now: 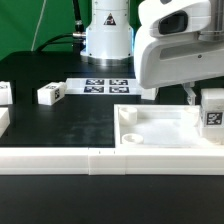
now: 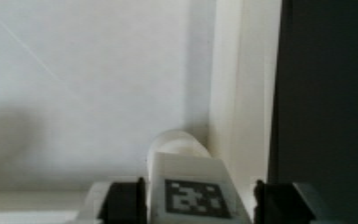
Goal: Assemble one leg
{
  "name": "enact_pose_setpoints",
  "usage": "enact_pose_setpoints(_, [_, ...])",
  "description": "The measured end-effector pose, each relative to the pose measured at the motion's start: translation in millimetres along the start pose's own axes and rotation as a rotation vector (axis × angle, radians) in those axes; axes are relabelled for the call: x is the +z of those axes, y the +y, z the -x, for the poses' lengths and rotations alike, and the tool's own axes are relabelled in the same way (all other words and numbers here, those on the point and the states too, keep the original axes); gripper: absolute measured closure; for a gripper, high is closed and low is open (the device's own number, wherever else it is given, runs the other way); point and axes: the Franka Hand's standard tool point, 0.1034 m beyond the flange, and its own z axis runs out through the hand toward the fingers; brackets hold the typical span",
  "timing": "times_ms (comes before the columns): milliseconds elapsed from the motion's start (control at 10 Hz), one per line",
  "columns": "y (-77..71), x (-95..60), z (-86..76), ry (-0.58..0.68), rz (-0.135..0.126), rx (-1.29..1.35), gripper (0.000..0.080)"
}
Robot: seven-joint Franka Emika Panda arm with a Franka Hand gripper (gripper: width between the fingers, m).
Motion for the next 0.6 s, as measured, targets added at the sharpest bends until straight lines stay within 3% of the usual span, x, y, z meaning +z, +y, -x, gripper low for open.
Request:
enact_pose_setpoints(200, [-0.7, 0.4, 0.2, 0.002, -0.002, 0.031, 0.0502])
enact_pose_setpoints(400, [-8.3, 3.8, 4.8, 0.023, -0.005, 0.376, 0.0503])
enact_pose_setpoints(600, [-13.5, 4.7, 5.0, 0.024, -0.006, 0.561, 0.0503])
